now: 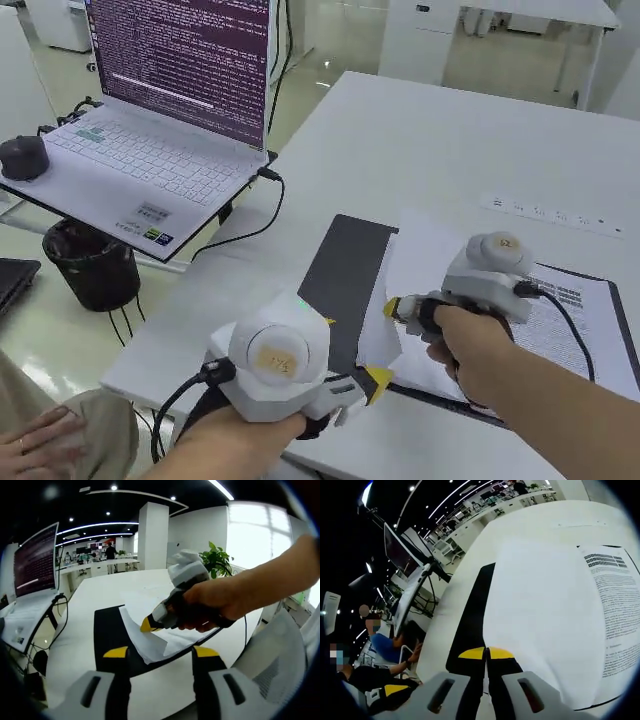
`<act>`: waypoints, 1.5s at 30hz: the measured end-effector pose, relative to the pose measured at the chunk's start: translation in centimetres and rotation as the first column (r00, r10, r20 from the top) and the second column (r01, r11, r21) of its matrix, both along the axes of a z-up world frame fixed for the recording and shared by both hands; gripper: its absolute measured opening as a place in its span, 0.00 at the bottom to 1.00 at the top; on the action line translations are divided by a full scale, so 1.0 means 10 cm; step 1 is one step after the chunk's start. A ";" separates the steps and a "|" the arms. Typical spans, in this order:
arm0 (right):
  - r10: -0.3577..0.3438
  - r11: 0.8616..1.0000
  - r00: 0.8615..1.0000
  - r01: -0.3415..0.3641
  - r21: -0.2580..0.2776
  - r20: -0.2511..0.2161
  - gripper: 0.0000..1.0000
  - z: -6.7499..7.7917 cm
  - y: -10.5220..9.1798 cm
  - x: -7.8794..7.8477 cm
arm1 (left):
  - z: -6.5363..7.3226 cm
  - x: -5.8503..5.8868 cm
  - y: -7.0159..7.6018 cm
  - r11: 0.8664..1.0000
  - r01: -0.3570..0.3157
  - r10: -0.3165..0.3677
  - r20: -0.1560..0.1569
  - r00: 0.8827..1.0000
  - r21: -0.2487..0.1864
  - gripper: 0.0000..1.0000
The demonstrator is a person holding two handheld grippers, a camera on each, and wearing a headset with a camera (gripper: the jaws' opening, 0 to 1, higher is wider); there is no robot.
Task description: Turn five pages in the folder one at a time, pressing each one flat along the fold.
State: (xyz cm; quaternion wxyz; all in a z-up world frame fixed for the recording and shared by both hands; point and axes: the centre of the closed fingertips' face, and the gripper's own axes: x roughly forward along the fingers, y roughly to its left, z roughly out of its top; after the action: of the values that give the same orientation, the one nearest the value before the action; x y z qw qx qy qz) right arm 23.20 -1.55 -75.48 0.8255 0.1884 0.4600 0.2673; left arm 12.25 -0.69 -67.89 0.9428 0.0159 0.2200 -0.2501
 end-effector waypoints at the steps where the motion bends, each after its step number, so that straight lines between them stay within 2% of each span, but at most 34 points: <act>1: 0.000 1.000 1.000 0.000 -0.002 -0.003 0.00 -0.02 0.01 0.00 | -0.01 0.00 -0.01 1.000 0.000 0.000 -0.001 1.000 0.004 0.48; 6: 0.033 0.999 0.999 -0.033 -0.004 -0.012 0.03 -0.11 0.04 -0.05 | -0.07 0.01 -0.05 1.000 0.010 -0.010 -0.009 1.000 0.019 0.48; 9: 0.069 0.996 0.998 -0.069 0.054 0.009 0.09 -0.07 0.13 -0.14 | -0.09 0.00 -0.05 0.999 0.022 -0.021 -0.017 1.000 0.031 0.48; 11: 0.082 0.993 0.996 -0.083 0.085 0.015 0.09 -0.03 0.13 -0.21 | -0.10 -0.01 -0.07 0.999 0.040 -0.039 -0.030 0.999 0.036 0.48; 13: 0.091 0.988 0.995 -0.095 0.119 0.032 0.08 0.03 0.10 -0.27 | -0.18 -0.04 -0.08 0.994 0.086 -0.081 -0.070 0.994 0.074 0.48; 14: 0.092 0.988 0.995 -0.095 0.120 0.037 0.08 0.04 0.07 -0.29 | -0.25 -0.04 -0.09 0.988 0.114 -0.104 -0.107 0.989 0.100 0.48; 15: 0.091 0.988 0.995 -0.096 0.118 0.044 0.07 0.06 0.02 -0.31 | -0.27 -0.03 -0.11 0.986 0.134 -0.122 -0.119 0.985 0.102 0.46; 18: 0.078 0.989 0.994 -0.087 0.116 0.082 0.03 0.10 -0.19 -0.32 | -0.29 0.13 -0.22 0.986 0.148 -0.137 -0.129 0.982 0.074 0.44; 20: 0.065 0.991 0.993 -0.076 0.114 0.095 0.01 0.11 -0.32 -0.32 | -0.33 0.27 -0.32 0.984 0.157 -0.146 -0.120 0.982 0.086 0.43; 23: 0.013 0.993 0.993 -0.027 0.113 0.121 0.00 0.13 -0.62 -0.29 | -0.44 0.45 -0.42 0.984 0.144 -0.131 -0.125 0.984 0.102 0.43; 24: -0.009 0.994 0.992 -0.006 0.113 0.127 0.00 0.14 -0.69 -0.28 | -0.52 0.56 -0.45 0.987 0.117 -0.103 -0.130 0.986 0.109 0.42; 25: -0.034 0.993 0.990 0.018 0.118 0.139 0.00 0.16 -0.80 -0.25 | -0.59 0.60 -0.46 0.988 0.100 -0.083 -0.141 0.986 0.118 0.42; 26: -0.047 0.992 0.990 0.030 0.120 0.136 0.00 0.16 -0.84 -0.25 | -0.68 0.68 -0.47 0.993 0.053 -0.035 -0.163 0.986 0.109 0.41; 27: -0.080 0.990 0.987 0.062 0.125 0.141 0.00 0.17 -0.96 -0.22 | -0.74 0.72 -0.48 0.994 0.029 -0.012 -0.167 0.986 0.102 0.40; 28: -0.097 0.988 0.985 0.078 0.130 0.144 0.00 0.18 -1.02 -0.20 | -0.80 0.79 -0.49 0.995 0.002 0.015 -0.160 0.987 0.104 0.39; 30: -0.146 0.983 0.976 0.124 0.136 0.164 0.00 0.21 -1.20 -0.16 | -0.91 0.83 -0.48 0.991 -0.023 0.043 -0.155 0.987 0.134 0.37; 32: -0.161 0.981 0.971 0.139 0.135 0.174 0.00 0.21 -1.32 -0.14 | -1.00 0.85 -0.45 0.987 -0.066 0.088 -0.150 0.985 0.146 0.35; 33: -0.174 0.979 0.967 0.150 0.135 0.187 0.00 0.22 -1.38 -0.10 | -1.03 0.84 -0.44 0.986 -0.101 0.120 -0.148 0.982 0.133 0.36; 34: -0.178 0.979 0.966 0.154 0.135 0.189 0.00 0.22 -1.42 -0.08 | -1.06 0.83 -0.43 0.984 -0.113 0.134 -0.151 0.979 0.139 0.35; 35: -0.189 0.977 0.963 0.165 0.137 0.193 0.00 0.22 -1.47 -0.05 | -1.12 0.79 -0.39 0.978 -0.125 0.151 -0.154 0.976 0.168 0.34; 36: -0.196 0.975 0.960 0.170 0.140 0.199 0.00 0.22 -1.49 -0.01 | -1.12 0.77 -0.39 0.979 -0.128 0.150 -0.143 0.978 0.157 0.34; 37: -0.201 0.974 0.955 0.172 0.145 0.219 0.00 0.22 -1.52 0.05 | -1.09 0.77 -0.40 0.980 -0.153 0.168 -0.113 0.979 0.125 0.34; 38: -0.204 0.974 0.950 0.173 0.146 0.237 0.00 0.21 -1.54 0.11 | -1.09 0.75 -0.41 0.982 -0.165 0.175 -0.116 0.978 0.093 0.33; 39: -0.220 0.973 0.928 0.184 0.142 0.302 0.00 0.25 -1.58 0.22 | -1.10 0.74 -0.39 0.983 -0.156 0.165 -0.093 0.982 0.101 0.34; 41: -0.213 0.977 0.899 0.182 0.115 0.382 0.00 0.27 -1.63 0.36 | -1.10 0.72 -0.39 0.983 -0.156 0.163 -0.071 0.984 0.095 0.34; 42: -0.206 0.978 0.894 0.178 0.106 0.399 0.00 0.27 -1.63 0.41 | -1.09 0.72 -0.38 0.983 -0.165 0.170 -0.066 0.983 0.078 0.34; 45: -0.171 0.985 0.896 0.148 0.086 0.409 0.00 0.21 -1.57 0.52 | -1.09 0.73 -0.39 0.983 -0.163 0.168 -0.061 0.984 0.080 0.34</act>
State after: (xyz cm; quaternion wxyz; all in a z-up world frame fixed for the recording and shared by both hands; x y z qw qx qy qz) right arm 28.43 -17.24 -73.39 0.9183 0.1858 0.2499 0.2446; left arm 19.51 -4.59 -78.75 0.9511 0.0242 0.2612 -0.1628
